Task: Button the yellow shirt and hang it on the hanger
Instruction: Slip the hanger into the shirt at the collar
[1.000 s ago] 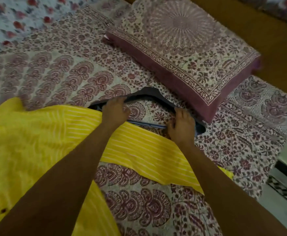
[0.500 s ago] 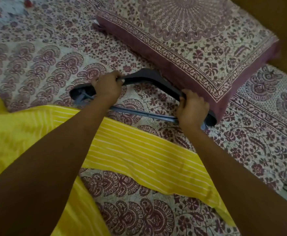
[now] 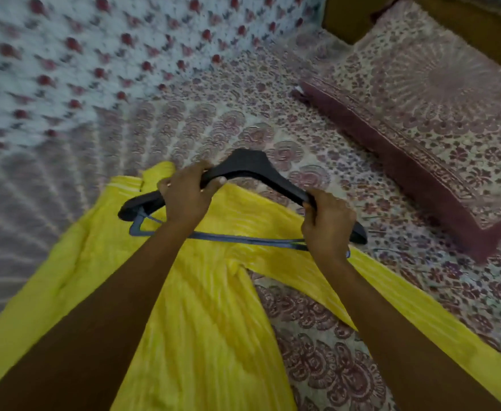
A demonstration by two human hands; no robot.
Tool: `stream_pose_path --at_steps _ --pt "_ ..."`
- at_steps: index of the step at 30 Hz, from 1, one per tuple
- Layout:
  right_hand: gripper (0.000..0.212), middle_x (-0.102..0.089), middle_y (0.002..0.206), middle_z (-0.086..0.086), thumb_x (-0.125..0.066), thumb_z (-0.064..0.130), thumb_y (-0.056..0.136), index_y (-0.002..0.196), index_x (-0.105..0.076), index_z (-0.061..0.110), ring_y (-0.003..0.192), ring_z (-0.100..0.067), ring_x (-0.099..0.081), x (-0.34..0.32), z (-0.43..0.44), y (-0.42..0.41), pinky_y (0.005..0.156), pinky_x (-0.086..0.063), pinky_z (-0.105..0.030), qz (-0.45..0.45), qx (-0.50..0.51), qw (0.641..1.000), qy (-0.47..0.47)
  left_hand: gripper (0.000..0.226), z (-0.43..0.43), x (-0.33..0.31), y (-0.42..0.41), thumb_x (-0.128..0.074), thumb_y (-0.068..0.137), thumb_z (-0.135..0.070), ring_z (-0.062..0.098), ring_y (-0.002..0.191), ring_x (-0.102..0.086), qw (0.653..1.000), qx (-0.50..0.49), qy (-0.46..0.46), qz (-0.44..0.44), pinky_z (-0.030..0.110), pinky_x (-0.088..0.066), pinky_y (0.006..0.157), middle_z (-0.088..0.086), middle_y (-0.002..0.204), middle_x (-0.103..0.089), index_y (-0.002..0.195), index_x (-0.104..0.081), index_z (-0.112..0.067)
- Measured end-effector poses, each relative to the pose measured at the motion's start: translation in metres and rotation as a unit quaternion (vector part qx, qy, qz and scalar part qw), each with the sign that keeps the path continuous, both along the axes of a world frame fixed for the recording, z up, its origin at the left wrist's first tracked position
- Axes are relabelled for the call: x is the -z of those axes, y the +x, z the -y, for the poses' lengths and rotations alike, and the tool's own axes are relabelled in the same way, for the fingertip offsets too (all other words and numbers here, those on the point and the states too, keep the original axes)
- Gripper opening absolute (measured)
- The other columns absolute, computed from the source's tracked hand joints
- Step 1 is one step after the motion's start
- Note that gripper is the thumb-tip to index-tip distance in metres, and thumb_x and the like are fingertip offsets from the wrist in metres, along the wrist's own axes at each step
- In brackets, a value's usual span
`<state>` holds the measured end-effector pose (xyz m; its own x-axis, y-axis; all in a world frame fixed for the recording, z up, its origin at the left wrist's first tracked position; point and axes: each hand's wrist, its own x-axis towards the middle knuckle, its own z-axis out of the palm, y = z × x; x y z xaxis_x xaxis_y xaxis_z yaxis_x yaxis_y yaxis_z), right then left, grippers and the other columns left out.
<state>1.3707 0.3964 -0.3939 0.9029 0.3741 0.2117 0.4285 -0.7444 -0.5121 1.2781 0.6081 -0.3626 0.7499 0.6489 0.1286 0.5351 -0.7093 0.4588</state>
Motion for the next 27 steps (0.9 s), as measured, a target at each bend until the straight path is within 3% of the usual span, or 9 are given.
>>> stream_pose_path --at_steps 2,8,12,15,22,27 --pt "0.026 -0.066 0.092 -0.019 -0.046 0.013 0.09 0.111 -0.061 0.007 0.085 -0.041 -0.058 -0.003 -0.028 -0.03 0.077 -0.04 -0.047 -0.007 -0.042 0.999 0.015 0.047 -0.017 -0.004 -0.038 -0.046 0.09 -0.053 0.033 0.1 -0.055 0.999 -0.04 0.011 -0.008 0.047 -0.026 0.095 0.011 0.102 -0.063 0.123 -0.054 -0.021" --pt "0.026 -0.065 0.102 -0.013 -0.049 0.017 0.093 0.118 -0.057 0.012 0.093 -0.037 -0.057 -0.002 -0.094 -0.128 0.083 -0.036 -0.044 -0.035 -0.131 0.991 0.002 0.044 -0.076 -0.001 -0.159 -0.04 0.092 -0.052 0.035 0.1 -0.055 0.992 -0.122 0.025 -0.033 0.049 -0.027 0.096 0.013 0.105 -0.063 0.122 -0.056 -0.023" --pt "0.031 -0.067 0.102 -0.009 -0.044 0.028 0.09 0.113 -0.06 0.014 0.099 -0.034 -0.058 -0.008 -0.124 -0.179 0.088 -0.036 -0.044 -0.021 -0.097 0.995 -0.015 0.048 -0.116 -0.005 -0.225 -0.038 0.091 -0.054 0.036 0.087 -0.058 0.982 -0.181 0.048 -0.031 0.05 -0.038 0.09 0.017 0.093 -0.066 0.122 -0.057 -0.022" --pt "0.036 -0.062 0.114 -0.01 -0.043 0.03 0.087 0.114 -0.058 0.012 0.108 -0.034 -0.054 -0.004 -0.146 -0.206 0.091 -0.036 -0.047 -0.017 -0.071 0.997 -0.007 0.045 -0.149 -0.01 -0.261 -0.04 0.092 -0.052 0.038 0.088 -0.056 0.968 -0.24 0.063 -0.033 0.048 -0.031 0.093 0.019 0.089 -0.063 0.12 -0.057 -0.021" --pt "0.042 -0.06 0.119 -0.014 -0.041 0.029 0.088 0.122 -0.054 0.009 0.108 -0.036 -0.054 0.027 -0.17 -0.226 0.087 -0.04 -0.045 -0.052 -0.091 0.993 -0.046 0.035 -0.183 0.007 -0.284 -0.043 0.094 -0.045 0.038 0.09 -0.054 0.948 -0.317 0.032 0.007 0.045 -0.028 0.091 0.02 0.087 -0.061 0.113 -0.059 -0.02" --pt "0.04 -0.053 0.128 -0.012 -0.047 0.026 0.092 0.129 -0.048 0.011 0.117 -0.032 -0.049 0.046 -0.213 -0.22 0.093 -0.037 -0.043 -0.107 -0.128 0.98 -0.111 0.038 -0.211 0.018 -0.287 -0.043 0.093 -0.046 0.039 0.096 -0.052 0.94 -0.339 0.035 0.0 0.048 -0.026 0.093 0.021 0.092 -0.062 0.115 -0.059 -0.019"
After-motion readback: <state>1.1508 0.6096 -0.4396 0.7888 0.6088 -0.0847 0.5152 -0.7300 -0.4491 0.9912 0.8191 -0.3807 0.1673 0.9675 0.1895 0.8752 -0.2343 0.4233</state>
